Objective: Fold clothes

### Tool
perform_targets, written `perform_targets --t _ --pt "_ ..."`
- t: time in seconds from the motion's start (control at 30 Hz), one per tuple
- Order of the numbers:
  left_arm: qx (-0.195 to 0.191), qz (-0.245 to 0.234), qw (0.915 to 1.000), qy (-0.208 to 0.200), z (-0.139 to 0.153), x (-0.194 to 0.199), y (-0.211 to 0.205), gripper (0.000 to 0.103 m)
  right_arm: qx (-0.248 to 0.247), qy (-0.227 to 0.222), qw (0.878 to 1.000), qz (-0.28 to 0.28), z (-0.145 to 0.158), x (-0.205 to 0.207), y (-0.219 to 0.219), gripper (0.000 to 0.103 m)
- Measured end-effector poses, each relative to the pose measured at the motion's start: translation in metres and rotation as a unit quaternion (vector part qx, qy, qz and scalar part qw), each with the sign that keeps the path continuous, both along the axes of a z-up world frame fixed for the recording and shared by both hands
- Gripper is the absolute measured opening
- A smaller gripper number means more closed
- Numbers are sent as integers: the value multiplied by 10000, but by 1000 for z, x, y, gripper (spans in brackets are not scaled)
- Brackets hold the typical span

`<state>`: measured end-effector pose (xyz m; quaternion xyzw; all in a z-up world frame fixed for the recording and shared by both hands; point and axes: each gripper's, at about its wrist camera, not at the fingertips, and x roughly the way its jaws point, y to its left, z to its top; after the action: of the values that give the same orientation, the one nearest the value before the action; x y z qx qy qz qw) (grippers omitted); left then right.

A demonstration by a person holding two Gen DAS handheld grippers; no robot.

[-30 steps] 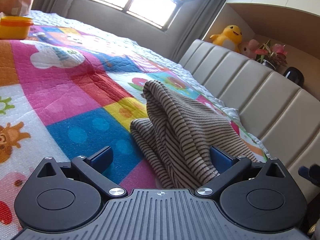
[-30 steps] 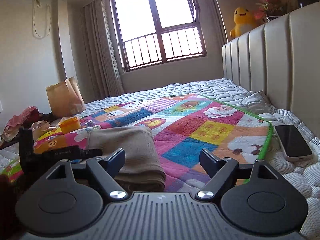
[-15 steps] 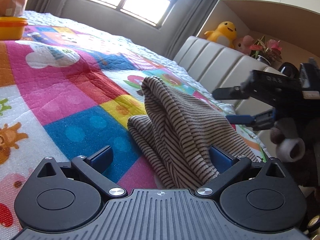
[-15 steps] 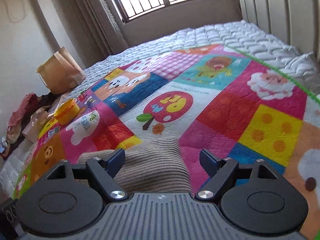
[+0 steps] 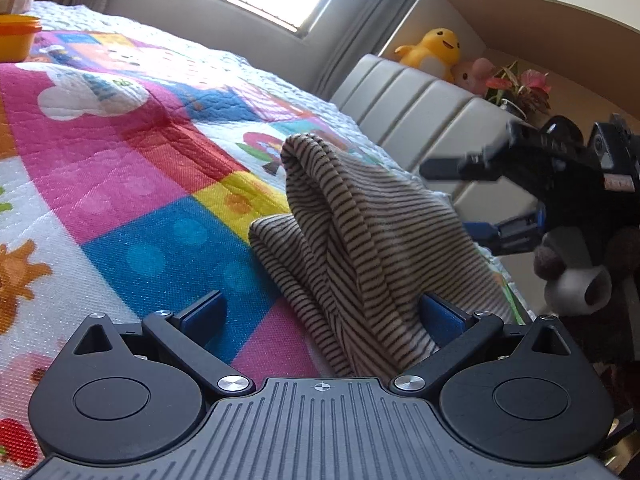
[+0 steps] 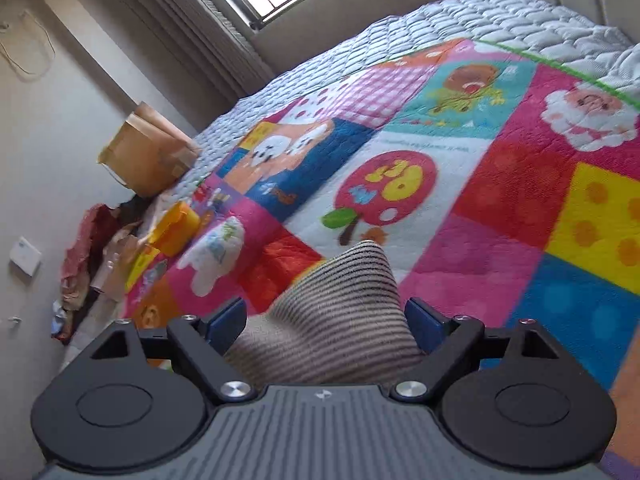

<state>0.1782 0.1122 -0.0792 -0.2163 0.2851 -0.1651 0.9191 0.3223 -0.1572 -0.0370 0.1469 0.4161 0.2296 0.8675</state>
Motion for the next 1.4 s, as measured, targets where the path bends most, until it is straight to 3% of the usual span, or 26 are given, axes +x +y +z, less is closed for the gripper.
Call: perform_targets --t 0.07,0.1,0.27,0.37,0.5,0.63,0.77,0.9,1.07,1.1,1.13,1.17,1.2,1.33,1.4 --pt "107 -32 9999 23 1 1 -3 103 -514 -235 9981 -261 -7 -15 -16 88" --pt "136 -59 9999 32 2 1 -3 103 -474 -259 9981 -279 -12 -24 -28 88" --pt "-192 -267 9989 321 7 7 6 103 337 -19 9989 -340 -43 -68 -72 89" --pt "-395 -413 9971 503 12 10 13 103 532 8 9982 -265 -56 -85 -66 88" --pt "-98 -442 9977 513 18 4 16 103 376 -323 9987 120 -57 -110 -33 87" --pt "-69 -437 9973 583 13 -4 17 103 417 -514 9976 214 -68 -117 -28 87" --pt "-524 -393 9950 753 20 -8 17 103 674 -644 9956 116 -65 -123 -41 86" --pt "-831 -648 9923 658 36 -12 6 103 968 -1034 9899 -77 -50 -127 -69 86" --pt "-116 -924 9935 654 43 -13 -29 99 958 -1025 9899 -203 -45 -104 -84 84" --pt "41 -930 9935 656 42 -15 -31 95 996 -852 9913 -138 -50 -98 -84 80" --pt "198 -935 9933 657 41 -17 -33 93 1012 -652 9927 -60 -56 -95 -80 67" --pt "355 -940 9928 658 40 -19 -36 89 1021 -443 9938 23 -63 -94 -75 61" --pt "512 -944 9920 659 40 -20 -38 88 1078 -362 9935 87 -65 -99 -70 58" --pt "1138 -960 9866 661 37 -28 -48 88 578 -696 9941 593 -53 -125 -55 58" --pt "1085 -901 9889 459 52 -30 -37 84 181 -773 9938 784 -55 -130 -52 58"
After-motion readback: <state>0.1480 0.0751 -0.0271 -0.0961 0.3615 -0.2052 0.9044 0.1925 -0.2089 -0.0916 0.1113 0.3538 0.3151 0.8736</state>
